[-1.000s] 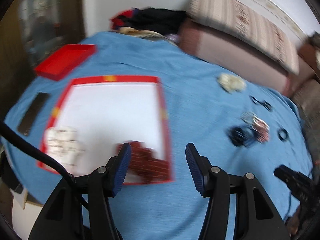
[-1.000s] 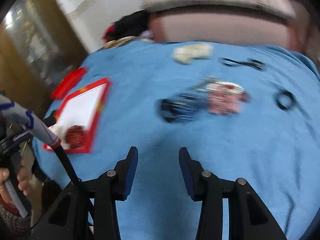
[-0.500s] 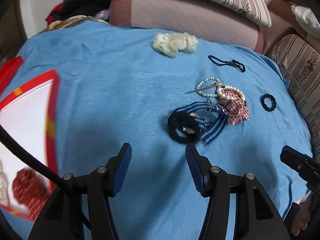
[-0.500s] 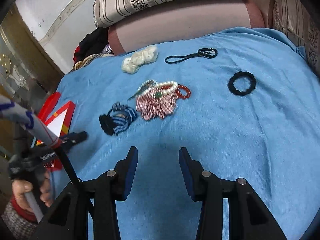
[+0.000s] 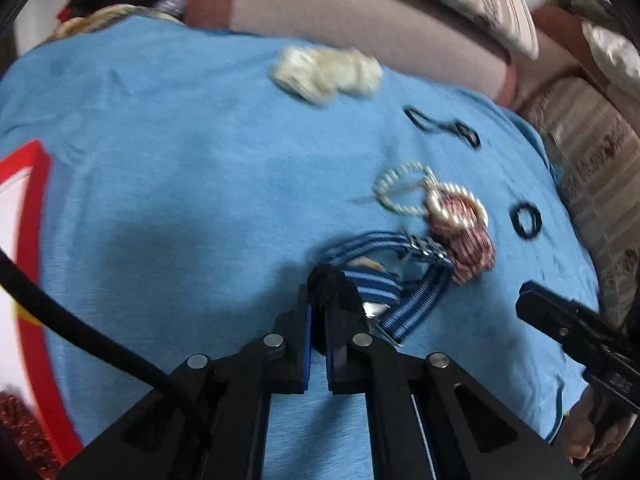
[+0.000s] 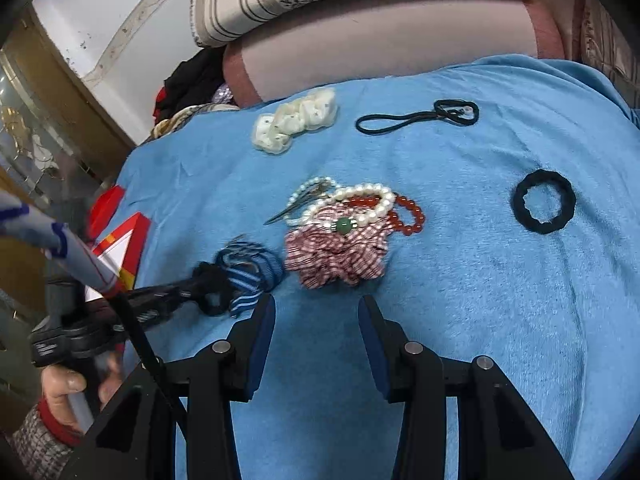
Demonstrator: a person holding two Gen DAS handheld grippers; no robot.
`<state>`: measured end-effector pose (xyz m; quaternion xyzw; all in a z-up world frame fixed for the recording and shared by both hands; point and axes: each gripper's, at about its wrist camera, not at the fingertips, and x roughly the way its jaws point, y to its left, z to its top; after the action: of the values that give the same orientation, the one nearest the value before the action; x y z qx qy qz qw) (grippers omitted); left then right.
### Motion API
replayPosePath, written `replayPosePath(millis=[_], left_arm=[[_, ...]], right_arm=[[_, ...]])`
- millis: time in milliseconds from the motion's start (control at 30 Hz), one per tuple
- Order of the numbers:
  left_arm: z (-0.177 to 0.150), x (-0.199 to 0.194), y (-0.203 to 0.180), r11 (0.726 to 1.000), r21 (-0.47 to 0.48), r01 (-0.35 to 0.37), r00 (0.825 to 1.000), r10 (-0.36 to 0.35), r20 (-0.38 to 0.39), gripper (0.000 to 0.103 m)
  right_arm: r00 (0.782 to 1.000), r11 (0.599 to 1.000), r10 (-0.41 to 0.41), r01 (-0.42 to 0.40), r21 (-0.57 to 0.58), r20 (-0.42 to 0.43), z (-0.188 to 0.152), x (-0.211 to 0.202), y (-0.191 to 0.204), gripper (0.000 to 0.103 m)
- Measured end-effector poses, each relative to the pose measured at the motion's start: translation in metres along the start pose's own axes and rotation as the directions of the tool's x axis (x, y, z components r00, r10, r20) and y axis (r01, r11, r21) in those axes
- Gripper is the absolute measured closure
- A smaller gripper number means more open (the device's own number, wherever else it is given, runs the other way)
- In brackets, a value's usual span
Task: Organize jewelry
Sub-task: 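Grasp a black hair tie with the left tool while the right tool grasps the blue striped watch strap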
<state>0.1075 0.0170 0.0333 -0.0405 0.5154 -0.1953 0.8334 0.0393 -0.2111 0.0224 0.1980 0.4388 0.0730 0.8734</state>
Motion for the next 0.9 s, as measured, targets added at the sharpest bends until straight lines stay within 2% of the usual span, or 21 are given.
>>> replayPosePath(millis=[133, 267, 367, 500, 567, 633, 767, 900], left_arm=[[0.000, -0.020, 0.029, 0.996, -0.084, -0.003, 0.999, 0.007, 0.043, 0.098], [-0.004, -0.026, 0.048, 0.993, -0.119, -0.013, 0.999, 0.017, 0.037, 0.098], [-0.008, -0.029, 0.051, 0.992, -0.123, -0.014, 0.999, 0.018, 0.035, 0.098], [-0.013, -0.037, 0.045, 0.995, -0.097, -0.022, 0.998, 0.027, 0.050, 0.098], [-0.015, -0.041, 0.041, 0.996, -0.086, -0.027, 0.998, 0.033, 0.060, 0.098], [-0.016, -0.044, 0.040, 0.996, -0.076, -0.037, 0.997, 0.042, 0.067, 0.098], [-0.017, -0.052, 0.040, 0.996, -0.071, -0.046, 0.996, 0.051, 0.075, 0.098], [-0.020, -0.066, 0.050, 0.995, -0.093, -0.036, 0.995, 0.044, 0.088, 0.098]], right_arm=[[1.000, 1.000, 0.009, -0.009, -0.014, -0.001, 0.002, 0.004, 0.001, 0.049], [1.000, 0.999, 0.016, -0.016, -0.041, -0.002, 0.006, 0.014, 0.012, 0.049], [1.000, 0.998, -0.003, 0.004, -0.056, 0.002, 0.009, 0.020, 0.020, 0.049], [0.998, 0.999, -0.002, 0.005, -0.052, 0.060, 0.009, 0.007, 0.032, 0.049], [0.994, 0.995, 0.000, 0.010, -0.097, 0.106, 0.006, -0.006, 0.047, 0.049], [0.993, 0.984, 0.025, -0.004, -0.178, 0.115, 0.005, -0.010, 0.067, 0.049], [0.999, 0.944, 0.032, -0.017, -0.330, 0.040, 0.010, 0.017, 0.100, 0.049], [0.998, 0.919, -0.058, 0.044, -0.393, -0.023, 0.015, 0.059, 0.104, 0.049]])
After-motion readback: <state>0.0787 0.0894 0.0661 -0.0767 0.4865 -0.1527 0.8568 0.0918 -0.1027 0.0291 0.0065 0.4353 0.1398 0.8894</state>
